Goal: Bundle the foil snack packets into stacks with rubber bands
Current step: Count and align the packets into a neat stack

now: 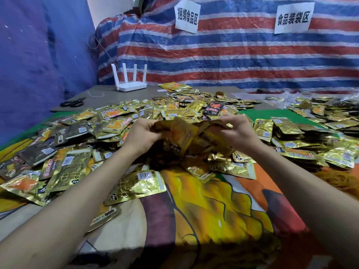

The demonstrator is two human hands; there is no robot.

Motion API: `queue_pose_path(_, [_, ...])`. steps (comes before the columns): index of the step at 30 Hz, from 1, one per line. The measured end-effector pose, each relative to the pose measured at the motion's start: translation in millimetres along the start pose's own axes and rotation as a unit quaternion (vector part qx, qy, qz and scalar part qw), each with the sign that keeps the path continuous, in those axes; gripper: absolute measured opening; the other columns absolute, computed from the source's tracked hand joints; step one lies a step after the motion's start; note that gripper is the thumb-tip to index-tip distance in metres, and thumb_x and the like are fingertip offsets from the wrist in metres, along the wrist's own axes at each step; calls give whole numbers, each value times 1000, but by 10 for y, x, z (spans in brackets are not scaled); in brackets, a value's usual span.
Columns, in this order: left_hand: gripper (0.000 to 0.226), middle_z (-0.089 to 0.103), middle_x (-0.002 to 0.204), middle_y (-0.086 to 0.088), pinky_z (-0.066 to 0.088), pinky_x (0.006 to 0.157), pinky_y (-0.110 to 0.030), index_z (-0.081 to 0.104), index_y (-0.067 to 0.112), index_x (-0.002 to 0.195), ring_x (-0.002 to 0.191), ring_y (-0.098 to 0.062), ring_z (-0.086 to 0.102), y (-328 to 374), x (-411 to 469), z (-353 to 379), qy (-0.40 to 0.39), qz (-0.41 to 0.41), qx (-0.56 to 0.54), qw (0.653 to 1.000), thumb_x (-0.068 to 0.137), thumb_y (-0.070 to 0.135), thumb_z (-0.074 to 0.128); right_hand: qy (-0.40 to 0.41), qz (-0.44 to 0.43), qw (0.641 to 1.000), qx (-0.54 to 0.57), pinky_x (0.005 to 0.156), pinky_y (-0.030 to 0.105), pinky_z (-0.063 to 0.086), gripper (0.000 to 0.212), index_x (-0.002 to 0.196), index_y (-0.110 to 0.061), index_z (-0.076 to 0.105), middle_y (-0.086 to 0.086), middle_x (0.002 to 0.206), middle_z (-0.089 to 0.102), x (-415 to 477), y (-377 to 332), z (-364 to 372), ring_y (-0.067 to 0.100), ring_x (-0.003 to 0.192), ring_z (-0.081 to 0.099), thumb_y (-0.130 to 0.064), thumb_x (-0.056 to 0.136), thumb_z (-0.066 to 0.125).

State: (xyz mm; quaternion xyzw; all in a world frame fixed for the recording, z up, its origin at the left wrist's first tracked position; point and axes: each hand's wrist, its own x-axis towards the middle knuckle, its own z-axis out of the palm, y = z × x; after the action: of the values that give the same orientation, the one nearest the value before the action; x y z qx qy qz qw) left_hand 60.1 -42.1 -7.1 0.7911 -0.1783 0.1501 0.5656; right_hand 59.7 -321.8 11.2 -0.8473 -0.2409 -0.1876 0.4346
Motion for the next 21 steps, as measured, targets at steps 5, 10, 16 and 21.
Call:
queue_pose_path(5, [10,77,81,9,62,71,-34,72,24,81,78,-14,75,131,94,-25,106,-10,-41,993,85,18,79,137,54,977,153,65,29,59,18,91,-24,74,-8,83,73,-47,-43,118,11,79,72,-7,92,70])
queue_pose_path(10, [31,74,101,-17,58,88,-52,67,1,101,93,-34,72,202,118,-34,169,-62,-115,977,86,25,79,202,82,951,218,70,31,62,16,93,-25,72,-6,86,75,-32,-95,233,16,86,73,-10,95,67])
queue_pose_path(16, [40,72,97,-19,58,55,-32,58,-11,121,71,-22,74,266,61,0,146,-110,-236,954,87,2,74,234,114,922,288,83,44,61,11,97,-20,70,6,96,74,23,-190,327,28,98,72,-9,95,68])
queue_pose_path(21, [40,72,90,-15,57,55,-30,60,-8,120,67,-20,73,259,-47,85,149,-139,-282,938,84,-2,74,255,154,890,345,76,41,63,12,97,-19,67,1,86,75,43,-226,440,21,82,74,-8,95,66])
